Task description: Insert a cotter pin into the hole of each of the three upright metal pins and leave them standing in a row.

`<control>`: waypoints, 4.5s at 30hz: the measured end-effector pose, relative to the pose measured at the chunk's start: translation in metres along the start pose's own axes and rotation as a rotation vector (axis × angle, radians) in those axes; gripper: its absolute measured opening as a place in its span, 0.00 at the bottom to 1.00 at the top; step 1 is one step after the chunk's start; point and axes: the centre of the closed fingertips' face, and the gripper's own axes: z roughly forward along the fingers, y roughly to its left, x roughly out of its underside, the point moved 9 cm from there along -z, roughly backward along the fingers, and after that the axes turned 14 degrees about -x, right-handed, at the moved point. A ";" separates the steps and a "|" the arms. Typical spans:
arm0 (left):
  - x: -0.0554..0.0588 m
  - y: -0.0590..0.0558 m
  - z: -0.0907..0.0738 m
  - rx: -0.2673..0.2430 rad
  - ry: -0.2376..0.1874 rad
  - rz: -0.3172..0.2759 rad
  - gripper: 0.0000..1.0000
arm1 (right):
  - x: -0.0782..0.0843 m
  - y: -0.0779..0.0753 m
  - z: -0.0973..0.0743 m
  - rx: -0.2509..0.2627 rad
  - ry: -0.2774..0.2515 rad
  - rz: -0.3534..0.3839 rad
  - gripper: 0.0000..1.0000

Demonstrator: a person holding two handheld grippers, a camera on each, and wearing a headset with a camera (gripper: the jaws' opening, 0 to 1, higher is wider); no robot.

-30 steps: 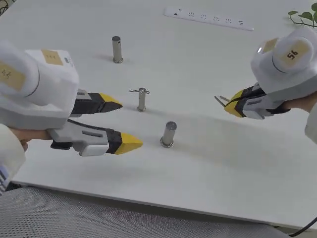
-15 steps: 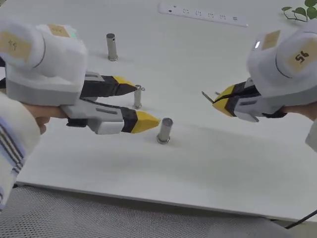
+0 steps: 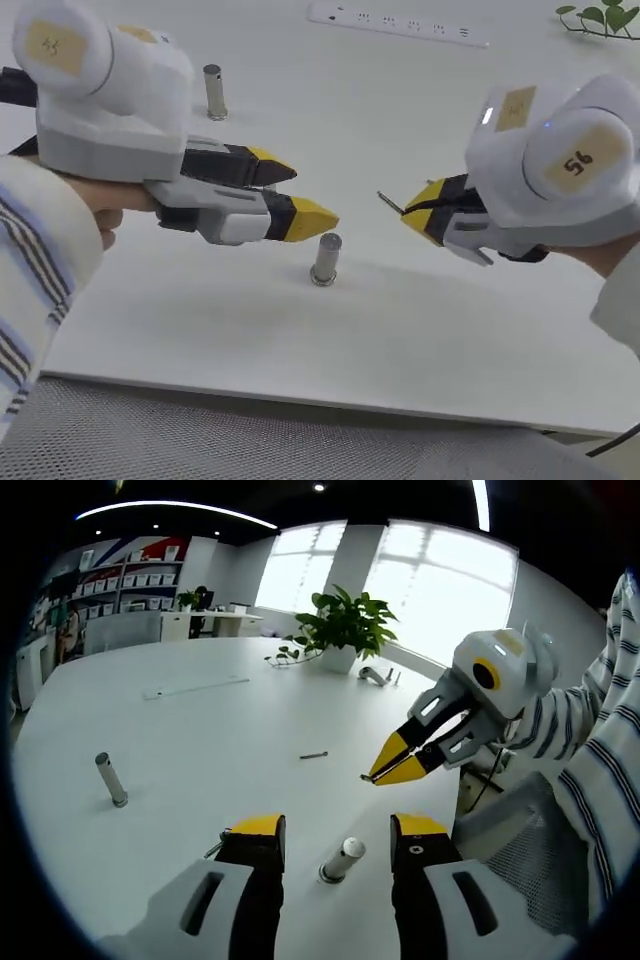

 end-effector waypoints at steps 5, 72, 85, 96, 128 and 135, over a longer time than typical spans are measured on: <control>-0.003 -0.003 0.006 0.020 0.006 -0.029 0.33 | -0.002 0.003 -0.001 0.012 -0.014 -0.004 0.02; -0.003 -0.032 0.008 0.198 0.145 -0.218 0.00 | -0.015 0.026 -0.006 -0.039 -0.110 -0.126 0.04; -0.002 -0.042 -0.002 0.256 0.084 -0.047 0.00 | -0.014 0.027 -0.012 -0.171 -0.202 -0.097 0.14; -0.004 -0.045 -0.009 0.355 -0.026 0.180 0.00 | -0.007 0.021 -0.017 -0.376 -0.267 0.004 0.15; 0.001 -0.044 -0.012 0.392 -0.070 0.310 0.01 | -0.024 0.036 -0.024 -0.426 -0.248 -0.038 0.05; 0.006 -0.048 -0.010 0.393 -0.057 0.333 0.00 | -0.023 0.034 -0.026 -0.427 -0.220 -0.049 0.04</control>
